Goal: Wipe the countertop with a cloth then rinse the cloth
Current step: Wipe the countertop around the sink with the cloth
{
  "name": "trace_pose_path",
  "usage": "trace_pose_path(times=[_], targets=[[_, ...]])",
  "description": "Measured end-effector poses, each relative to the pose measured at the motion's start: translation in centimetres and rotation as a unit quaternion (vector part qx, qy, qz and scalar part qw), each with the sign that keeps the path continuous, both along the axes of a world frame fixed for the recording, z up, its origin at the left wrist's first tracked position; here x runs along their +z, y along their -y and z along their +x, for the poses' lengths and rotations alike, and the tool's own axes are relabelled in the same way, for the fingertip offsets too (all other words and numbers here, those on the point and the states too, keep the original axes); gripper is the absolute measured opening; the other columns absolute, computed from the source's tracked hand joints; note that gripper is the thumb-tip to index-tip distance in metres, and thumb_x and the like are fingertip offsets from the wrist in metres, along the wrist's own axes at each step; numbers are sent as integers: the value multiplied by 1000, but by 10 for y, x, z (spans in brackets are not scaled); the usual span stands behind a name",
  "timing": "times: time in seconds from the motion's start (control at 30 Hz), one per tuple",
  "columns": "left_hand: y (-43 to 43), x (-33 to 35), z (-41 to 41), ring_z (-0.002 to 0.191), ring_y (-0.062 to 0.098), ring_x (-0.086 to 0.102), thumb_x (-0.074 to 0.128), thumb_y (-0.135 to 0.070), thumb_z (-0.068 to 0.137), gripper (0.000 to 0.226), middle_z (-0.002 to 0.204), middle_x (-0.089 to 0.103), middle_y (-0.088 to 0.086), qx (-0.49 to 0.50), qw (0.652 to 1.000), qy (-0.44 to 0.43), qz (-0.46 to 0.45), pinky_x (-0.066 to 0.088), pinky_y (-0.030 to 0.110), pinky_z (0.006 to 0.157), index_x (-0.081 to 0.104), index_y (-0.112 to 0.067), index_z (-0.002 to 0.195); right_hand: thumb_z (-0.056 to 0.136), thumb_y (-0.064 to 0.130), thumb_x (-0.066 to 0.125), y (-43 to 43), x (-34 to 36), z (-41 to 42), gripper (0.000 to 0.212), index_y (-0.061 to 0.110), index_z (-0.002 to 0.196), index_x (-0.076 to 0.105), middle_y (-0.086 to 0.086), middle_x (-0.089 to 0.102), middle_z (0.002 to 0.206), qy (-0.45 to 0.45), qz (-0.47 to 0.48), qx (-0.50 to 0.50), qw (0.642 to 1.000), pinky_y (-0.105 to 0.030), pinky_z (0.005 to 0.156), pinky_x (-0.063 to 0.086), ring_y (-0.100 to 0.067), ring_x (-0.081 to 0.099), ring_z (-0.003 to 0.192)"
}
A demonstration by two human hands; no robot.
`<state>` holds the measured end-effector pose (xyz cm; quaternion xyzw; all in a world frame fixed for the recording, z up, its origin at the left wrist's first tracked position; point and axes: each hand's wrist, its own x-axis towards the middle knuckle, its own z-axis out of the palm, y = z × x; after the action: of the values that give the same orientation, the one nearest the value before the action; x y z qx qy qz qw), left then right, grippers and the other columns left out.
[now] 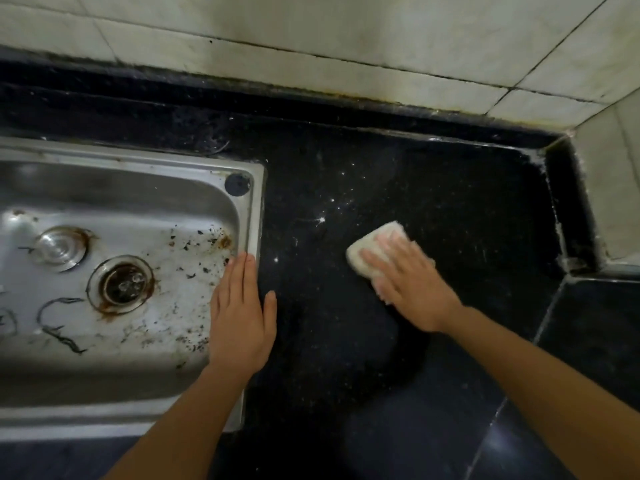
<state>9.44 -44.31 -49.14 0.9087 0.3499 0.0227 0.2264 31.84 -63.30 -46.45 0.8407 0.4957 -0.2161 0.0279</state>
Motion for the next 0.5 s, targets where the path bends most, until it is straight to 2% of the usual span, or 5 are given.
trace_pose_path(times=[0.13, 0.23, 0.3, 0.4, 0.5], targets=[[0, -1, 1, 143, 22, 15, 24, -41, 96, 61, 156, 21, 9, 1, 1000, 3, 4, 14, 37, 115, 18, -10, 149, 103, 40, 19, -33, -5, 60, 52, 34, 152, 1, -5, -7, 161, 40, -2, -211, 977, -38, 116, -11, -24, -13, 147], [0, -2, 1, 143, 22, 16, 25, -40, 96, 61, 155, 23, 9, 4, 1000, 4, 6, 15, 37, 115, 20, -9, 149, 102, 45, 14, -70, -4, 92, 53, 35, 152, -2, -5, -12, 161, 25, 1, -330, 944, -39, 116, -12, -25, -15, 147], [-1, -3, 1, 143, 22, 16, 24, -40, 96, 62, 155, 24, 9, 5, 1000, 2, 9, 14, 37, 115, 21, -9, 149, 101, 48, 12, -91, -6, 100, 54, 36, 152, -5, -6, -14, 160, 17, 2, -372, 928, -40, 116, -13, -26, -17, 146], [-1, -3, 1, 143, 21, 16, 24, -41, 96, 62, 155, 23, 9, 4, 1000, 0, 10, 13, 36, 115, 21, -8, 149, 101, 50, 12, -108, -7, 88, 55, 36, 152, -6, -7, -15, 160, 8, 4, -356, 935, -41, 116, -14, -27, -19, 146], [-1, -3, 1, 144, 22, 15, 22, -42, 96, 63, 155, 22, 9, 1, 1000, -4, 11, 12, 36, 116, 20, -8, 149, 101, 50, 15, -108, -5, 55, 55, 38, 152, -2, -5, -16, 160, -11, 19, -255, 967, -39, 114, -17, -24, -20, 145]])
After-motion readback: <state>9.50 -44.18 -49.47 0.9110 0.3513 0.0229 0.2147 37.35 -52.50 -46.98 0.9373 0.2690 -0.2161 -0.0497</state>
